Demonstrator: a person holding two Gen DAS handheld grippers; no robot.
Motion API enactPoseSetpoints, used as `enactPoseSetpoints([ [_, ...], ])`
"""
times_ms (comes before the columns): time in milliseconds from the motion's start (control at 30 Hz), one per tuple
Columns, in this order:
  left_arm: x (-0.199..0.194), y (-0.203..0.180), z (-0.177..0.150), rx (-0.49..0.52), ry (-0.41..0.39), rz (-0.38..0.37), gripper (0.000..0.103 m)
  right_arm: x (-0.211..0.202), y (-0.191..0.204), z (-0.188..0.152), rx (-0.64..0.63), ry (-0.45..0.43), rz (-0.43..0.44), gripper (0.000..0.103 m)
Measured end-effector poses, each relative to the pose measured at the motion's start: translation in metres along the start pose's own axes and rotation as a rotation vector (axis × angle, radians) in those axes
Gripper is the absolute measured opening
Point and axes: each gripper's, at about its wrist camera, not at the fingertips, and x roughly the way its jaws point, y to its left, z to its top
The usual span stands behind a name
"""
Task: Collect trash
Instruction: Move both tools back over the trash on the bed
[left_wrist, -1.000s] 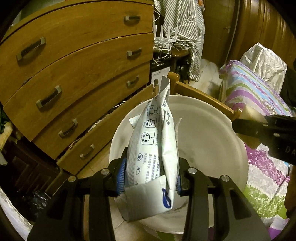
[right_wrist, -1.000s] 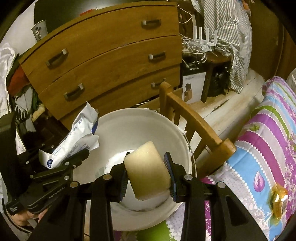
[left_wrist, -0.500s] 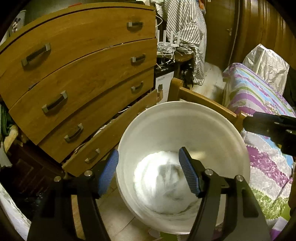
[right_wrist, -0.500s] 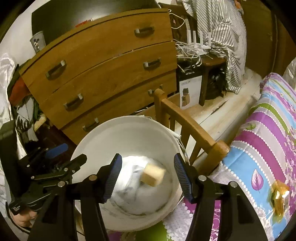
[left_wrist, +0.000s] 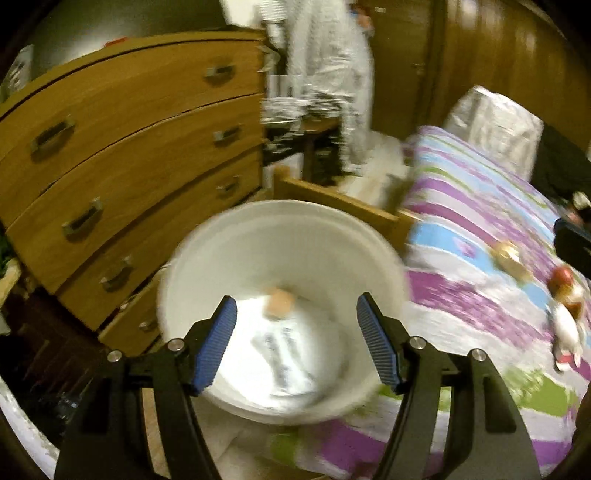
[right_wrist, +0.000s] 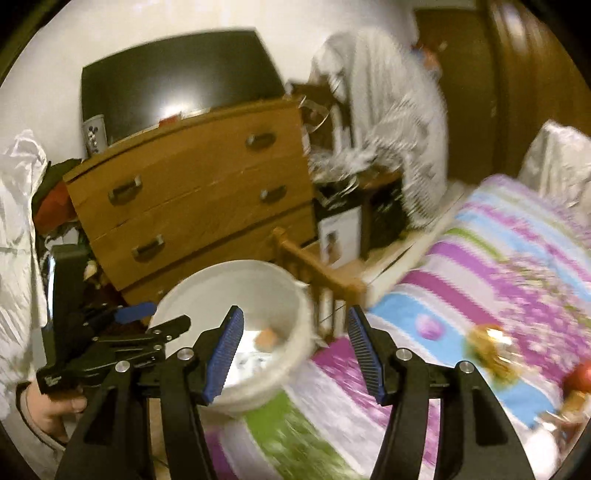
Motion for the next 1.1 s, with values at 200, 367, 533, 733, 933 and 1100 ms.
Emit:
enactPoseSetpoints([
  [200, -0.003, -0.091, -0.024, 0.143, 0.022, -0.15, 0.065, -0.091, -0.061, -0.071, 0.049, -0.03, -0.129, 0.064],
  [367, -0.002, -0.164, -0.051, 0.242, 0.062, -0.266, 0.065, -0.148, -0.132, -0.142, 0.179, 0.003, -0.231, 0.064],
  [533, 0.002, -0.253, -0.079, 0.375, 0.118, -0.386, 0.065, -0.204, -0.197, -0.211, 0.344, 0.022, -0.353, 0.064],
  [733, 0.017, -0.337, -0.1, 0.466, 0.179, -0.465, 0.066, -0.237, -0.244, -0.251, 0.411, 0.028, -0.409, 0.064],
  [933, 0.042, -0.386, -0.108, 0.5, 0.194, -0.39, 0.069, -0.235, -0.284, -0.261, 0.45, 0.062, -0.43, 0.064],
  [1100, 0.05, -0.399, -0.104, 0.495, 0.168, -0.36, 0.076, -0.212, -0.326, -0.261, 0.468, 0.102, -0.423, 0.064],
])
